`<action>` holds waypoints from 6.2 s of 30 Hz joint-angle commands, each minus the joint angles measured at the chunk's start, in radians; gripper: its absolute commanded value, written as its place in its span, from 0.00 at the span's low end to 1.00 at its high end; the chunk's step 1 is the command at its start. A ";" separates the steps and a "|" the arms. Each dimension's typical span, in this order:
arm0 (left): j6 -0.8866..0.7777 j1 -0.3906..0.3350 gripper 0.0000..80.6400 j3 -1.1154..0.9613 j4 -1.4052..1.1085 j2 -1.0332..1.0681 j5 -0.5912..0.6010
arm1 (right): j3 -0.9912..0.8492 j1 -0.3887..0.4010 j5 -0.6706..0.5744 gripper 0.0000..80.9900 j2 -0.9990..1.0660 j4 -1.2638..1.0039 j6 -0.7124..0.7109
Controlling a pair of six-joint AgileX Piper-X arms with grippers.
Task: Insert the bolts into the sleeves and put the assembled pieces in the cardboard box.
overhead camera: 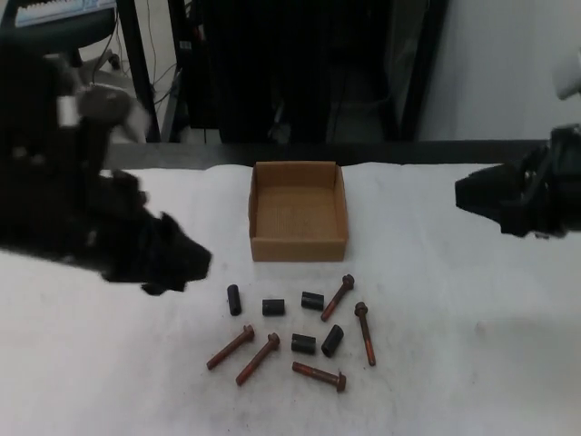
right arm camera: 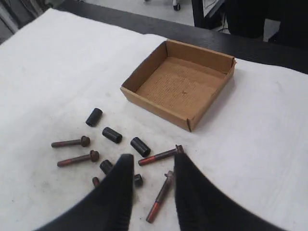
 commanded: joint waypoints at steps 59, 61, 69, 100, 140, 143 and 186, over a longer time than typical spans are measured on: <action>0.326 -0.178 0.56 -0.118 -0.169 0.574 -0.361 | -0.030 0.138 0.123 0.35 0.081 0.176 -0.095; 0.328 -0.178 0.54 -0.118 -0.180 0.574 -0.374 | -0.030 0.138 0.123 0.35 0.081 0.176 -0.095; 0.367 -0.177 0.23 -0.118 -0.175 0.574 -0.414 | -0.030 0.138 0.121 0.35 0.081 0.176 -0.095; 0.092 -0.149 0.00 -0.105 -0.138 0.245 -0.143 | -0.030 0.138 0.173 0.01 0.081 0.152 -0.095; -0.319 0.383 0.00 0.526 -0.979 -0.426 0.005 | -0.884 0.581 0.282 0.38 0.969 0.312 0.339; -0.294 0.382 0.00 0.526 -0.940 -0.446 0.005 | -0.896 0.615 0.359 0.38 1.003 0.359 0.340; -0.143 0.382 0.00 0.526 -0.745 -0.512 -0.048 | -1.154 0.623 0.538 0.37 1.242 0.545 0.314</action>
